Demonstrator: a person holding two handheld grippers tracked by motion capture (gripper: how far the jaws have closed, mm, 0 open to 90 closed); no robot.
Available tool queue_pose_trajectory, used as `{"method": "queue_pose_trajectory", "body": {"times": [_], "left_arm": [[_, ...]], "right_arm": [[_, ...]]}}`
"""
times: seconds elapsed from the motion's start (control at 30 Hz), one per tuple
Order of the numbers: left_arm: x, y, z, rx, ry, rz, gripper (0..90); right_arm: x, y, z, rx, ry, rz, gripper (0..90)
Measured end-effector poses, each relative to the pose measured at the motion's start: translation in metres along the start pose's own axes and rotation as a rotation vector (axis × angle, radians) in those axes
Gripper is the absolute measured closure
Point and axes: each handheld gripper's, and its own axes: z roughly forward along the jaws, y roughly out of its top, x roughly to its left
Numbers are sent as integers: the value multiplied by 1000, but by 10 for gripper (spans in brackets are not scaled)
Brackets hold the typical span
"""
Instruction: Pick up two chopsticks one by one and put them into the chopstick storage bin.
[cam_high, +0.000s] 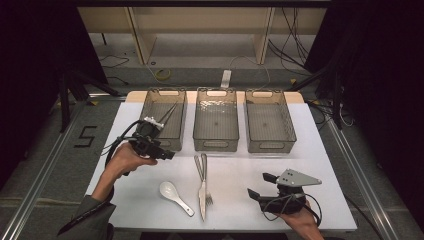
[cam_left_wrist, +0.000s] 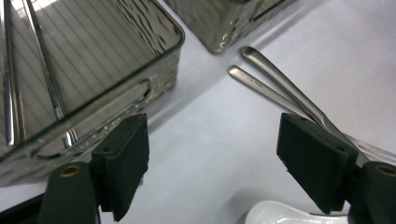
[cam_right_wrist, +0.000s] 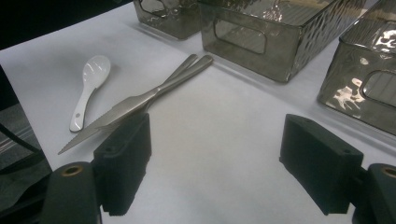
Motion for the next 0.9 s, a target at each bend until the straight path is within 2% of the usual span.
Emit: {"method": "queue_pose_trajectory", "body": {"times": [0.2, 0.37, 0.5, 0.8, 0.9], "left_arm": [[-1, -8, 2, 7, 0, -31, 242], [-8, -12, 0, -10, -11, -17, 236], [-17, -16, -2, -5, -21, 18, 236], [-46, -23, 1, 29, -69, 146, 235], [-52, -27, 3, 39, -81, 169, 225]], "right_arm": [[0, 0, -1, -2, -2, 0, 255], [0, 0, 0, -1, 2, -4, 255], [0, 0, -1, -3, 1, -2, 256], [1, 0, 0, 3, 2, -5, 255], [1, 0, 0, 3, 3, -3, 256]]}}
